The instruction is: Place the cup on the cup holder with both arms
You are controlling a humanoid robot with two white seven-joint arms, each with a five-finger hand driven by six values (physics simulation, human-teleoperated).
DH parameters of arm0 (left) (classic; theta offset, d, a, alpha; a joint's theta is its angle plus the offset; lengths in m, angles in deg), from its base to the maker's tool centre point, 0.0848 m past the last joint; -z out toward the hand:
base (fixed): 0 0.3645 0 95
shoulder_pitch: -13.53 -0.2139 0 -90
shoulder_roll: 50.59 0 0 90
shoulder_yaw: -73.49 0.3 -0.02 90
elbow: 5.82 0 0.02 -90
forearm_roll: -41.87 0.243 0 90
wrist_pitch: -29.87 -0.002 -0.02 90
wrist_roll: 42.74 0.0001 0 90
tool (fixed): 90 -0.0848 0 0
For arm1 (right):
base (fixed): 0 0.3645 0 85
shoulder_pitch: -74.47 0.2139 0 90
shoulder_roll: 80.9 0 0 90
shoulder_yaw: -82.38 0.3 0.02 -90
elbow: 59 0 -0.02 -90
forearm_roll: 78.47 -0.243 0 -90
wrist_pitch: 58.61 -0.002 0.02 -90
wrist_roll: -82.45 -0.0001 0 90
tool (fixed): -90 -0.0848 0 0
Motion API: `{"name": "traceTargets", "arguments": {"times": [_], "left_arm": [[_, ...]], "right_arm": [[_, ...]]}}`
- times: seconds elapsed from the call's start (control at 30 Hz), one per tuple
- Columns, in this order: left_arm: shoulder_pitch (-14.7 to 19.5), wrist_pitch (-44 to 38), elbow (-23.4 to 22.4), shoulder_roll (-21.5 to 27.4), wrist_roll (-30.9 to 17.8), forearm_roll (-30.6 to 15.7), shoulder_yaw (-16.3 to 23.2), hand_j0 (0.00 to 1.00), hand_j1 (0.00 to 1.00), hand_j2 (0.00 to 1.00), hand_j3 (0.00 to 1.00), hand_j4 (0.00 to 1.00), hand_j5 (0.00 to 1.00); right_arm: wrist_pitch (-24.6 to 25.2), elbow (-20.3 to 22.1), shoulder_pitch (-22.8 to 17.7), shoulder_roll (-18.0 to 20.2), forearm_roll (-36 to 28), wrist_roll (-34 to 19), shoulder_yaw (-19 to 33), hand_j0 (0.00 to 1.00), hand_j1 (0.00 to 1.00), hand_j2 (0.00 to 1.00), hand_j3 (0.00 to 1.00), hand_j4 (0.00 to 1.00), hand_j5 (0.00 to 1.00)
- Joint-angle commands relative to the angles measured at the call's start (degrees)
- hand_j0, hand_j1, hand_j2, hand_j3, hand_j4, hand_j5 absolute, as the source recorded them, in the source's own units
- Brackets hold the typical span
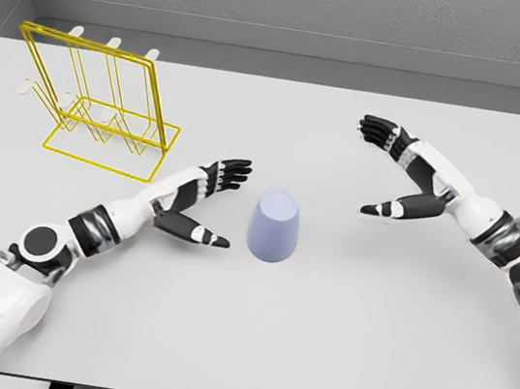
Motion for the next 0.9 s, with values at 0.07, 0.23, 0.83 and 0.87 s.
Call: {"name": "traceTargets", "arguments": {"times": [0.07, 0.23, 0.83, 0.87], "left_arm": [[0.09, 1.52, 0.28, -0.89, -0.22, -0.12, 1.36, 1.00, 1.00, 1.00, 1.00, 1.00, 1.00], [0.18, 2.31, 0.01, -2.56, -0.30, -0.03, 2.59, 1.00, 1.00, 1.00, 1.00, 1.00, 1.00], [2.11, 3.98, -3.06, -4.76, -0.39, 0.06, 3.90, 1.00, 1.00, 1.00, 1.00, 1.00, 1.00], [2.11, 3.98, -3.15, -4.84, -0.39, 0.06, 3.90, 1.00, 1.00, 1.00, 1.00, 1.00, 1.00]], "right_arm": [[-0.05, 0.86, 1.41, 7.73, 0.05, 0.00, -1.71, 1.00, 1.00, 1.00, 1.00, 1.00, 1.00], [-1.83, 1.83, 2.64, 8.09, 16.90, 0.00, -2.50, 1.00, 1.00, 1.00, 1.00, 1.00, 1.00], [-1.83, -0.90, 6.68, 10.99, 41.36, 14.96, 3.30, 1.00, 1.00, 1.00, 1.00, 1.00, 1.00], [-1.83, -0.90, 6.68, 10.99, 41.36, 14.96, 3.39, 1.00, 1.00, 1.00, 1.00, 1.00, 1.00]]}}
